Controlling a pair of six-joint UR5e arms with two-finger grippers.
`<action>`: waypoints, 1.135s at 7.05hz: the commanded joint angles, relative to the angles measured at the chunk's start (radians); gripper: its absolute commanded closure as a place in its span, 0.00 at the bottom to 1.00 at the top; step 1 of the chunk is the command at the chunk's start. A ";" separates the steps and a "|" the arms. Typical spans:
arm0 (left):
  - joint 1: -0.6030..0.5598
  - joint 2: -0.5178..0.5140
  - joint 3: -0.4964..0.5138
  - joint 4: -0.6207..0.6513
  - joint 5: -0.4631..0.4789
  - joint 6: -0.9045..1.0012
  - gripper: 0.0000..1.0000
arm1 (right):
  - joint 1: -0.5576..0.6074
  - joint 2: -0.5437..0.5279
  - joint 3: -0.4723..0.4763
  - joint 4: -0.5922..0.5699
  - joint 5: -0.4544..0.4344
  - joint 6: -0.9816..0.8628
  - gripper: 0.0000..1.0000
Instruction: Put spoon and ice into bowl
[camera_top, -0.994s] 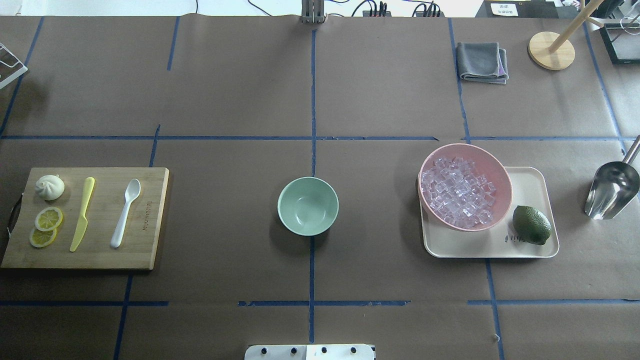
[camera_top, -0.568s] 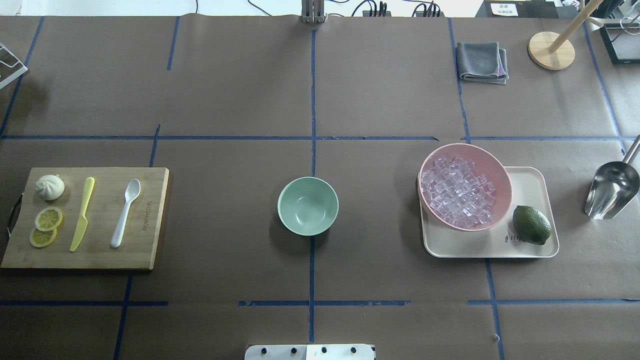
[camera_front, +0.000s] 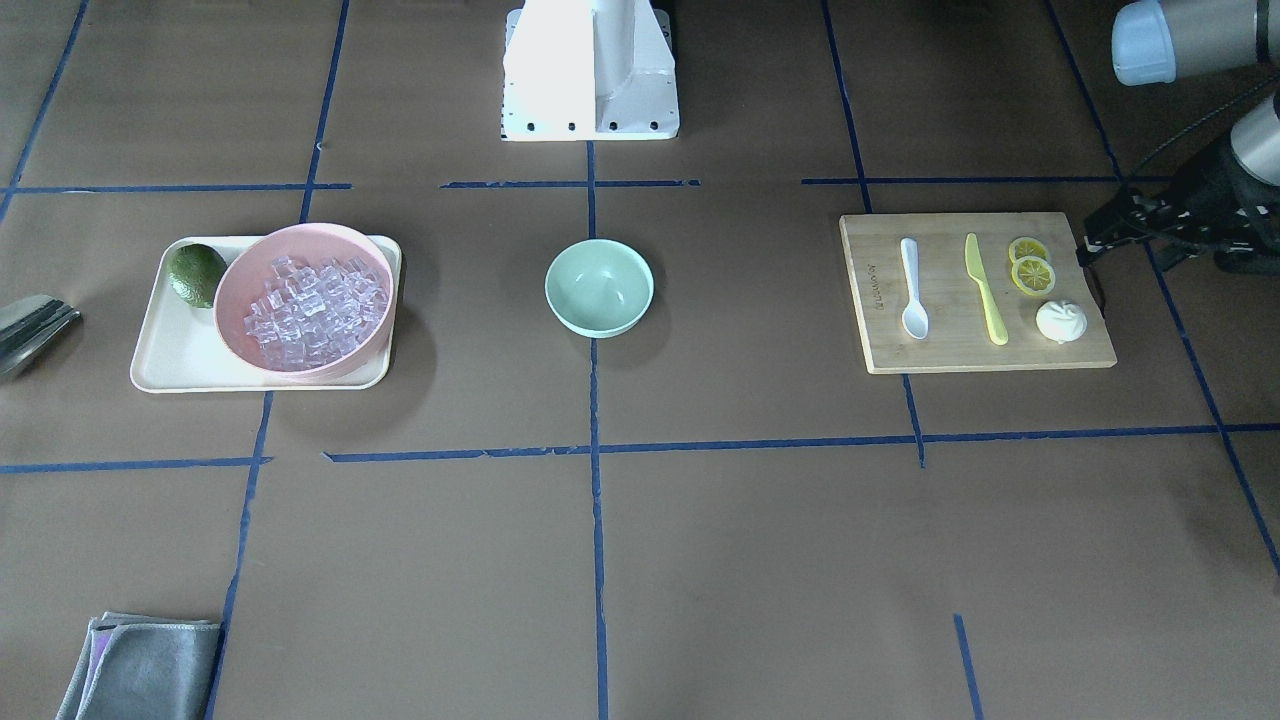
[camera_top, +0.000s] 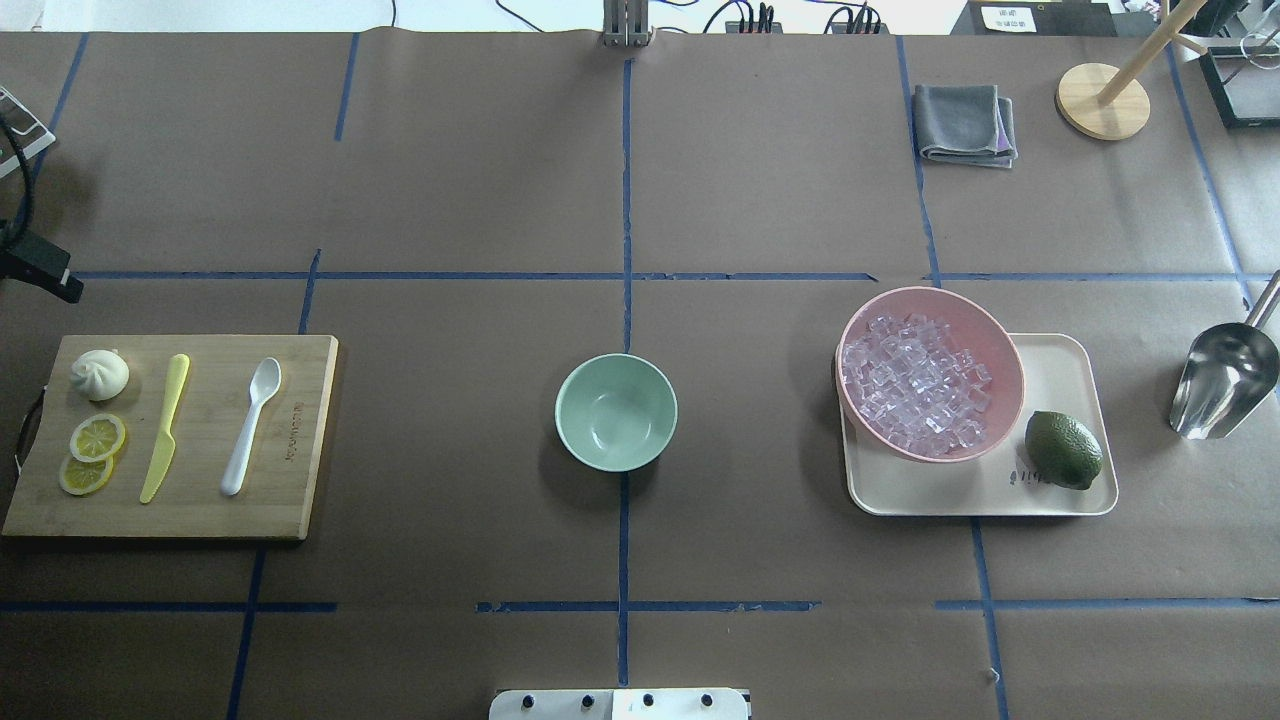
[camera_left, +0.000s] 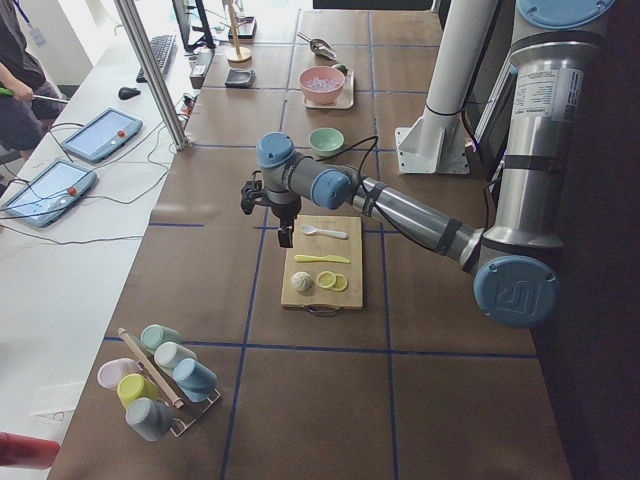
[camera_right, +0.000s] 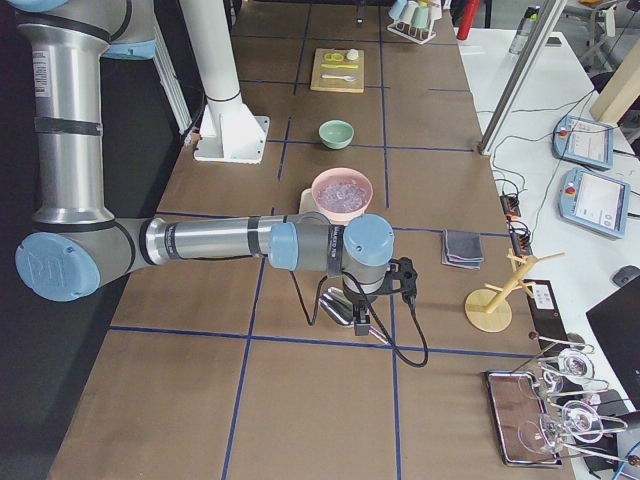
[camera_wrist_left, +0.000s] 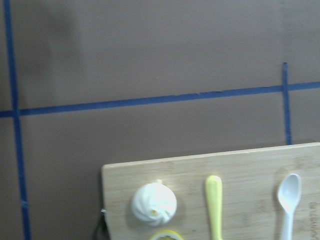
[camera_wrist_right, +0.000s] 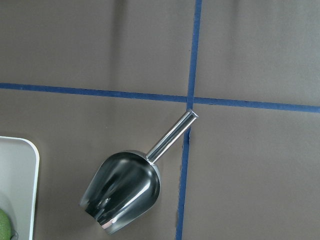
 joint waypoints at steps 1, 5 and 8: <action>0.150 0.000 -0.024 -0.079 0.098 -0.222 0.00 | -0.002 0.007 0.003 0.003 0.024 0.030 0.00; 0.350 0.002 -0.004 -0.222 0.284 -0.419 0.00 | -0.069 0.040 0.091 0.002 0.024 0.230 0.00; 0.412 0.002 0.058 -0.317 0.347 -0.467 0.00 | -0.147 0.040 0.193 0.002 0.024 0.410 0.00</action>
